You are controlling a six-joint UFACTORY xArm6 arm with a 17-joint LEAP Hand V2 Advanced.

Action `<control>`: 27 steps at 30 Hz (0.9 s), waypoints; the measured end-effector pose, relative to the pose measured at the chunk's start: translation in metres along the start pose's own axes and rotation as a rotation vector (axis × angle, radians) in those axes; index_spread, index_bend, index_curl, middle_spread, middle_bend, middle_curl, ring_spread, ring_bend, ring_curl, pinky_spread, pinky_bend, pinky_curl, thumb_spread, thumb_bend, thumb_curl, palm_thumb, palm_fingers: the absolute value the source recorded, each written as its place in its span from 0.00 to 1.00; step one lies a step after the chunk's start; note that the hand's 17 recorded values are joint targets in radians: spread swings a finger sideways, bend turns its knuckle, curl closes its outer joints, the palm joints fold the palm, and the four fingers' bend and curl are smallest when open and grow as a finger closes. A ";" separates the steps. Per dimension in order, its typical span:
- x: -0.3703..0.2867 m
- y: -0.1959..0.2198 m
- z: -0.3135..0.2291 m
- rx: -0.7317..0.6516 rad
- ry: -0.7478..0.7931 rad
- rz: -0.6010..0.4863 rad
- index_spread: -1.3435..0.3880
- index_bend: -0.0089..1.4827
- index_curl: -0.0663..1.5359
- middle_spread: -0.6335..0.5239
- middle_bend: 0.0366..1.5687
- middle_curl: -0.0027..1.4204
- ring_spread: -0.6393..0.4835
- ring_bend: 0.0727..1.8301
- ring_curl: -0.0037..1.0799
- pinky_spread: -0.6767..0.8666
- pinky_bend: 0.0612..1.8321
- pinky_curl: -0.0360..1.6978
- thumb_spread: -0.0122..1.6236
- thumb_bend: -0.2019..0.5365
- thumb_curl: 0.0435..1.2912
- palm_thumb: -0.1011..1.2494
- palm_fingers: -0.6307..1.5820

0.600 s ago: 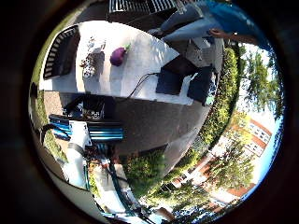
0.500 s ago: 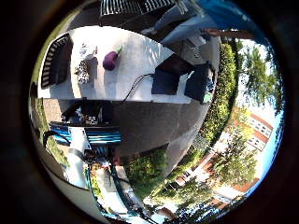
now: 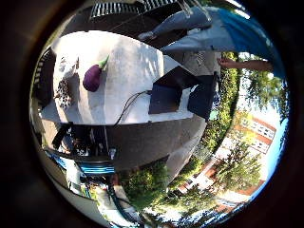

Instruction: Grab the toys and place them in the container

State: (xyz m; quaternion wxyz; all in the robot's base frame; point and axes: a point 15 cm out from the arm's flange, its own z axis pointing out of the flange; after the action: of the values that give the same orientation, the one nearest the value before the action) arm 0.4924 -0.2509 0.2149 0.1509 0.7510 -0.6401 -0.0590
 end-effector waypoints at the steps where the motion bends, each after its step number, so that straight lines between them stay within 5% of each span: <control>1: 0.000 -0.005 0.019 -0.042 0.016 -0.023 0.60 0.10 0.24 0.56 0.08 0.21 0.78 0.12 0.33 0.69 0.18 0.18 0.71 0.22 0.31 0.68 0.34; 13: -0.020 -0.062 0.216 -0.190 0.013 -0.173 0.55 0.12 0.20 0.56 0.08 0.21 0.77 0.13 0.32 0.69 0.22 0.19 0.67 0.23 0.27 0.63 0.30; 27: -0.057 -0.103 0.250 -0.177 0.104 -0.300 0.58 0.14 0.20 0.52 0.11 0.23 0.76 0.14 0.31 0.70 0.24 0.18 0.63 0.24 0.26 0.68 0.36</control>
State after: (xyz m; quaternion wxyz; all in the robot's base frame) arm 0.5094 -0.2192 -0.0589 0.2387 0.8239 -0.5046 -0.0978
